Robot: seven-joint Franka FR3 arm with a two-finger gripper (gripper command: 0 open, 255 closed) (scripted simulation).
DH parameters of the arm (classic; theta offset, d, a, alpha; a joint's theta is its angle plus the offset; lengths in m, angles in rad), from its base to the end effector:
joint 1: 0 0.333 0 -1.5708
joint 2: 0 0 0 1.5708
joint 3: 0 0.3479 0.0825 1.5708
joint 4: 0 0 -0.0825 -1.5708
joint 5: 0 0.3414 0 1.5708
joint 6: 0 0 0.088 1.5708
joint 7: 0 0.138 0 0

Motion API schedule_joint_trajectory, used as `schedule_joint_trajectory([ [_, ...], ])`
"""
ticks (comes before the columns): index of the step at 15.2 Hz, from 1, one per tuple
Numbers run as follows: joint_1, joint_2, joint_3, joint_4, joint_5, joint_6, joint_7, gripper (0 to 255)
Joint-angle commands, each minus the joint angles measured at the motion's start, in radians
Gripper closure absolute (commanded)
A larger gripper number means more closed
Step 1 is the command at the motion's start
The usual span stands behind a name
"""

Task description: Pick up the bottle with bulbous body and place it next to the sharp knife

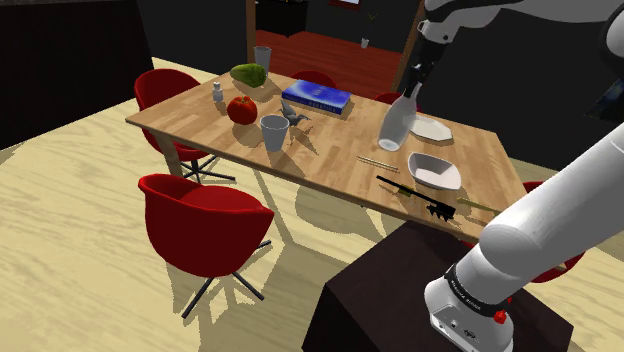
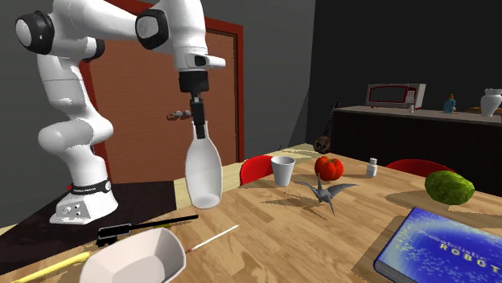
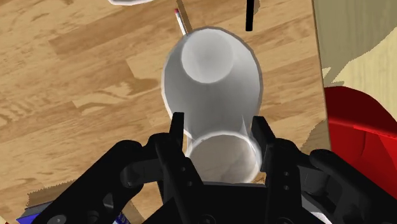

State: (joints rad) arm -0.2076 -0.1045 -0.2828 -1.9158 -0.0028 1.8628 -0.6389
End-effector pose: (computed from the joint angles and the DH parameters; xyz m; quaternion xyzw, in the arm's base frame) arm 0.4320 -0.2374 0.5510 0.9968 0.0749 0.0271 0.0015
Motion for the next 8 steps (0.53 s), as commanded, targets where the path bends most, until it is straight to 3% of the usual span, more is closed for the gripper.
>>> schedule_joint_trajectory([
  [1,-0.021,-0.015,-0.026,-0.017,-0.005,0.003,-0.047,255],
  [8,-0.094,-0.023,-0.121,-0.019,-0.011,-0.004,-0.213,255],
])
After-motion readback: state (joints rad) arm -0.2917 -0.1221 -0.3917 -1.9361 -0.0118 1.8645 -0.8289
